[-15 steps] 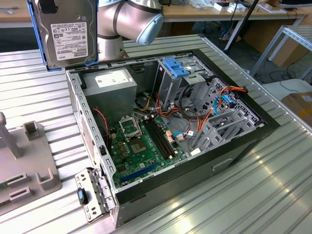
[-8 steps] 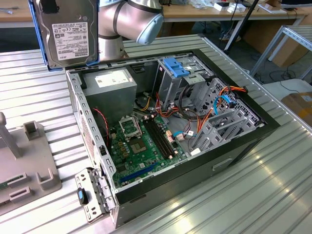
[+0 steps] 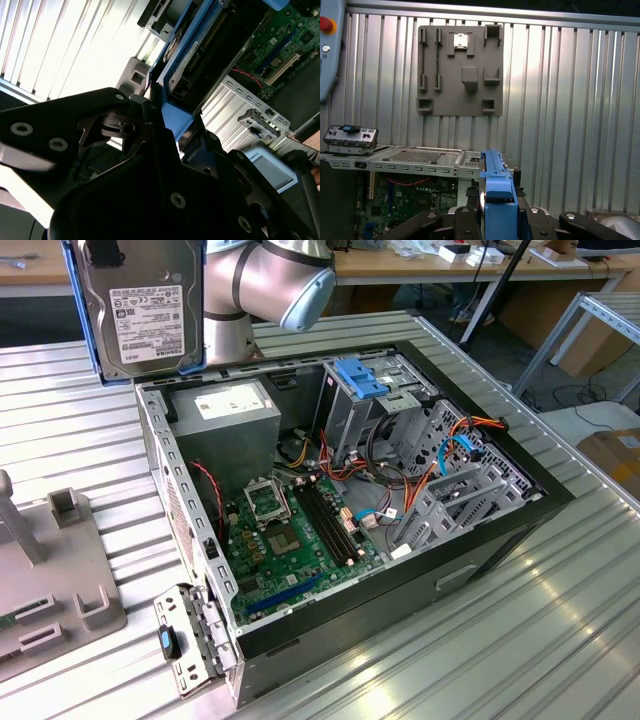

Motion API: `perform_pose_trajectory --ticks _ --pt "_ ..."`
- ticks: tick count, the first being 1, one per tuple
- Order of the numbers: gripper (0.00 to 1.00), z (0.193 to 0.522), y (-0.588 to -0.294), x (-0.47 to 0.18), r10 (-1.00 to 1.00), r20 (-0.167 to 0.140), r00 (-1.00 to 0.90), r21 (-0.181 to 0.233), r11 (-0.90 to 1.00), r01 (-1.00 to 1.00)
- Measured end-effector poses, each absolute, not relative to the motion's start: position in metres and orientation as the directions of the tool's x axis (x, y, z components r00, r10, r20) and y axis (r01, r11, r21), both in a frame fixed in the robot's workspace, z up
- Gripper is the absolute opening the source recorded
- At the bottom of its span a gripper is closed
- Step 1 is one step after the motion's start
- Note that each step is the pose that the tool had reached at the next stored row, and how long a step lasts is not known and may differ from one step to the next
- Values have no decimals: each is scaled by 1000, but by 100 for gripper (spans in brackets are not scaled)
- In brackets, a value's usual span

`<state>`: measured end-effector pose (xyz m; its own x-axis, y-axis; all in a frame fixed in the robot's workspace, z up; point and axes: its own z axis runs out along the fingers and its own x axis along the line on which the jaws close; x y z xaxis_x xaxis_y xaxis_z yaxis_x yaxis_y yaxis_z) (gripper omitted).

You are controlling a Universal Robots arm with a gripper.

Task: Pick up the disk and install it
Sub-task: 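Pick up the disk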

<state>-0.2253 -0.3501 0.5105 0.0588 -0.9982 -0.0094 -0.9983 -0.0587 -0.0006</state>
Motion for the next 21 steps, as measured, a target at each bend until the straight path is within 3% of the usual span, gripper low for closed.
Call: perform_pose_trajectory --ticks 21 --pt "37 510 -350 -211 -998 -9 59 -1 -59 -998"
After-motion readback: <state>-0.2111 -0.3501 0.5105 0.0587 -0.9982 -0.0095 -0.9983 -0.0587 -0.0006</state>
